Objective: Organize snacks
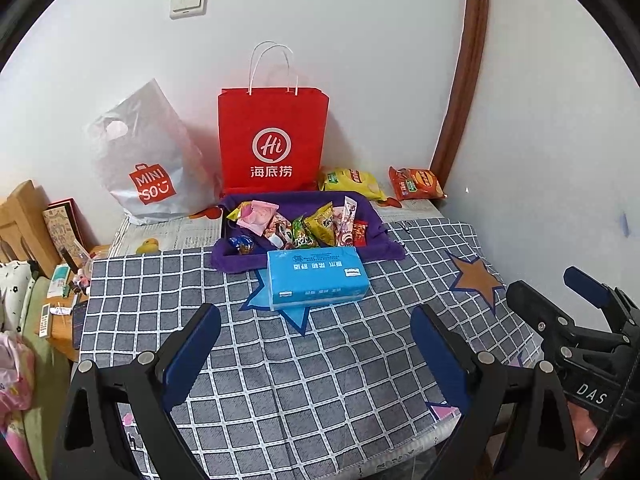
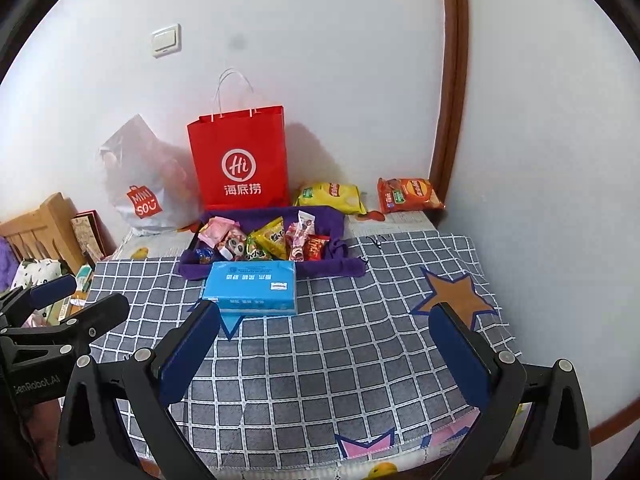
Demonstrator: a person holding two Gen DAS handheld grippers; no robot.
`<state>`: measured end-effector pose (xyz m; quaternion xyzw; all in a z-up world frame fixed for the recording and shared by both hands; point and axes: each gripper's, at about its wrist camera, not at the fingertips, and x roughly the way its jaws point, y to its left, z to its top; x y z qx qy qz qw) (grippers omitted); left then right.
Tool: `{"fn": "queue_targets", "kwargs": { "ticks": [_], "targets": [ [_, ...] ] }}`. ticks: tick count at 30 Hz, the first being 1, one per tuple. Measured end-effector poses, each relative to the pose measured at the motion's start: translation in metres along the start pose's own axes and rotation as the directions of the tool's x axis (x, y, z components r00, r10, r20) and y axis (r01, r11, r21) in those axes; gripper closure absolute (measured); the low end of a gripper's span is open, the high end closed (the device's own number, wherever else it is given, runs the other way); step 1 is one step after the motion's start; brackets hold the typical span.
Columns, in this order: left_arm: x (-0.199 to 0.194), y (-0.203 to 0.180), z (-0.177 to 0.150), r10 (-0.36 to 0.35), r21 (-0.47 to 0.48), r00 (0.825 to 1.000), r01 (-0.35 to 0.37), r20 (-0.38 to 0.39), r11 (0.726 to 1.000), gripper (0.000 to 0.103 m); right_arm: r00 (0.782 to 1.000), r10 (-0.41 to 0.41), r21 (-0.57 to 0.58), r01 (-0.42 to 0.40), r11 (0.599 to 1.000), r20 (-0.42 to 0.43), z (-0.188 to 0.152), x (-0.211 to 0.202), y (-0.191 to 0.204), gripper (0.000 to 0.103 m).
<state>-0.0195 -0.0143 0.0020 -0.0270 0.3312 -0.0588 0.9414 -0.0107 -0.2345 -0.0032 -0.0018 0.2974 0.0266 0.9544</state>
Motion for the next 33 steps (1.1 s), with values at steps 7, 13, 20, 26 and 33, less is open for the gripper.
{"fn": "queue_targets", "kwargs": {
  "ticks": [7, 13, 20, 26, 33],
  "targets": [
    [-0.0015, -0.0032, -0.0003, -0.001, 0.004, 1.000, 0.001, 0.004, 1.000, 0.007, 1.000, 0.007, -0.002, -0.007, 1.000, 0.005, -0.0011, -0.0028, 0.0004, 0.000],
    [-0.0018, -0.0037, -0.0003, 0.000, 0.002, 1.000, 0.000, 0.004, 1.000, 0.007, 1.000, 0.008, -0.004, -0.008, 1.000, 0.007, -0.0016, -0.0038, 0.0013, 0.000],
    [-0.0030, -0.0037, -0.0004, 0.002, 0.003, 1.000, -0.002, 0.004, 1.000, 0.007, 1.000, 0.008, -0.003, -0.008, 1.000, 0.009, -0.0024, -0.0045, 0.0017, 0.000],
    [-0.0056, -0.0036, -0.0008, 0.003, 0.001, 1.000, -0.003, 0.006, 1.000, 0.007, 1.000, 0.012, -0.004, -0.012, 1.000, 0.007, -0.0030, -0.0055, 0.0024, 0.000],
    [-0.0057, -0.0034, -0.0009, 0.003, 0.002, 1.000, -0.003, 0.007, 1.000, 0.007, 1.000, 0.013, -0.007, -0.013, 1.000, 0.009, -0.0036, -0.0069, 0.0024, 0.000]
  ]
}}
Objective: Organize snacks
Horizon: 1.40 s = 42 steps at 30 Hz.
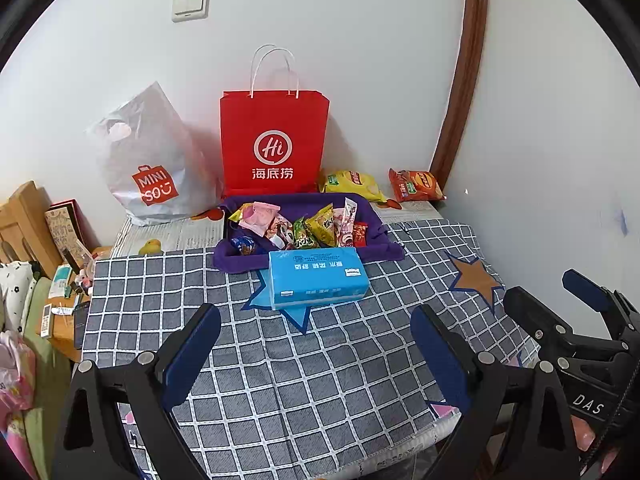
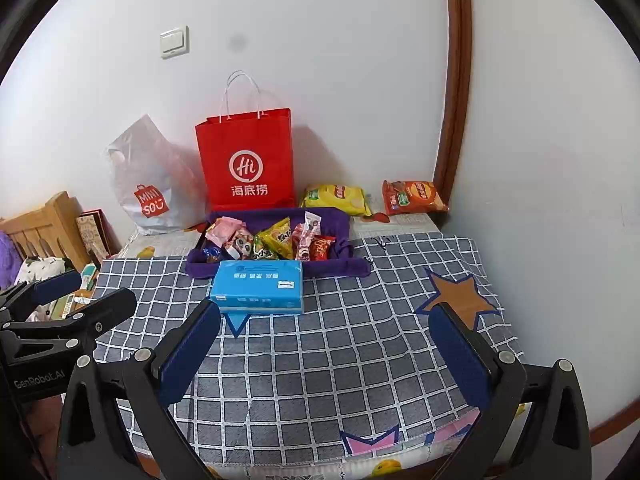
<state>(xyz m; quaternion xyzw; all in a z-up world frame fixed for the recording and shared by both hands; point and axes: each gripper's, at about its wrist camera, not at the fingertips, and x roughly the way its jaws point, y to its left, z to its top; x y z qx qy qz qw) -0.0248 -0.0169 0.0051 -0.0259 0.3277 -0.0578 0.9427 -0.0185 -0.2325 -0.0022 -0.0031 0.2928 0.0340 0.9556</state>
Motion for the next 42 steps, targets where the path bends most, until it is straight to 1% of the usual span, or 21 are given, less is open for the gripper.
{"fn": "queue_targets", "kwargs": {
  "ticks": [42],
  "targets": [
    [-0.0021, 0.0008, -0.0028, 0.001, -0.001, 1.000, -0.001, -0.004, 1.000, 0.007, 1.000, 0.005, 0.002, -0.005, 1.000, 0.001, -0.0027, -0.0016, -0.0016, 0.000]
  ]
}}
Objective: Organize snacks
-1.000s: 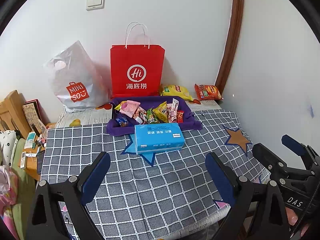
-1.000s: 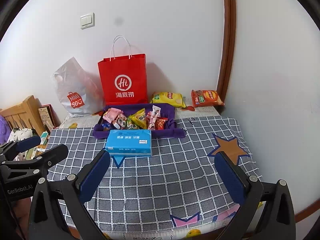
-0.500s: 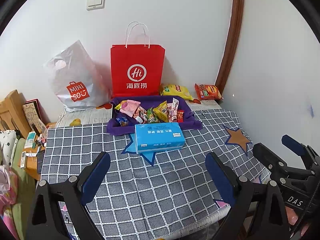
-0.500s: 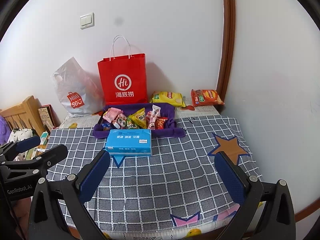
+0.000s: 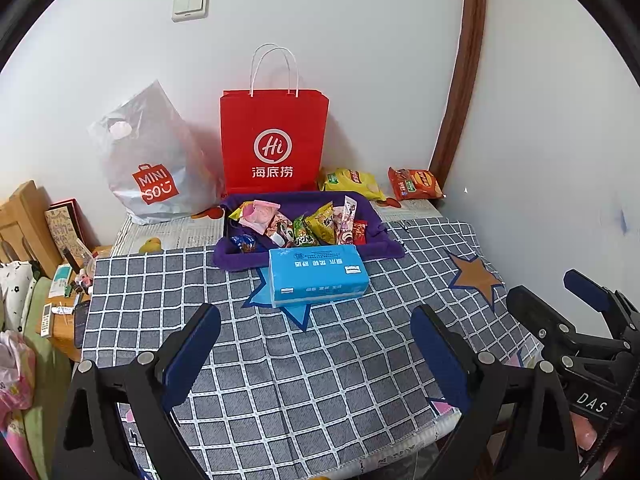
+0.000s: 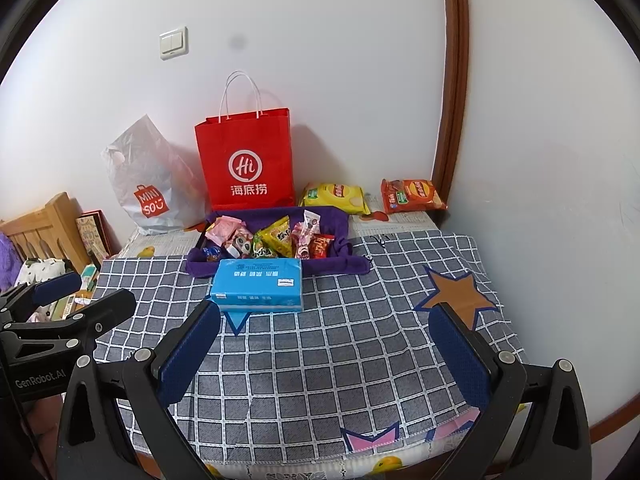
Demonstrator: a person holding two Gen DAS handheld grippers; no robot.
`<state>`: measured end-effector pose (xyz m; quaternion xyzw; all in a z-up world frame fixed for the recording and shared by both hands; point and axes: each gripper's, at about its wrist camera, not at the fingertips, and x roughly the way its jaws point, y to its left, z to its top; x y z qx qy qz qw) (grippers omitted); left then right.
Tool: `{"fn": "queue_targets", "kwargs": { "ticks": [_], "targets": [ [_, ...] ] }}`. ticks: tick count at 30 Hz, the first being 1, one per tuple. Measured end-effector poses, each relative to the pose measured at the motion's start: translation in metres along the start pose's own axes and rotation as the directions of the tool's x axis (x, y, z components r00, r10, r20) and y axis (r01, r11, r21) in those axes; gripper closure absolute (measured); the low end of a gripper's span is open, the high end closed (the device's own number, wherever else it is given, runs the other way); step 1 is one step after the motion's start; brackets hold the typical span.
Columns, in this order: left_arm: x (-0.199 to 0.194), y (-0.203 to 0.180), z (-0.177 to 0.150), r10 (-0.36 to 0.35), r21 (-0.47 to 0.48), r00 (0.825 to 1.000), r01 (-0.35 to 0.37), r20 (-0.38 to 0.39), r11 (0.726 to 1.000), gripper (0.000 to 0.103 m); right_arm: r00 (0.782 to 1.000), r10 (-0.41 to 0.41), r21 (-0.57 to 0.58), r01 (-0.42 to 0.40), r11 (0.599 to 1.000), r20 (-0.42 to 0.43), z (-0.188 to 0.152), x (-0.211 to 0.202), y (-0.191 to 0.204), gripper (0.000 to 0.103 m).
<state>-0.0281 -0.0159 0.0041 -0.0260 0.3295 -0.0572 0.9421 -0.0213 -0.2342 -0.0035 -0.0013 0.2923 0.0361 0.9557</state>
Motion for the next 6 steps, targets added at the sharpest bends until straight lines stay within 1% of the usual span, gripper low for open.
{"fn": "queue_targets", "kwargs": {
  "ticks": [6],
  "targets": [
    [-0.0004, 0.0006, -0.0003, -0.002, 0.002, 1.000, 0.002, 0.003, 1.000, 0.007, 1.000, -0.001, 0.002, 0.001, 1.000, 0.002, -0.0009, -0.0016, -0.0005, 0.000]
  ]
}}
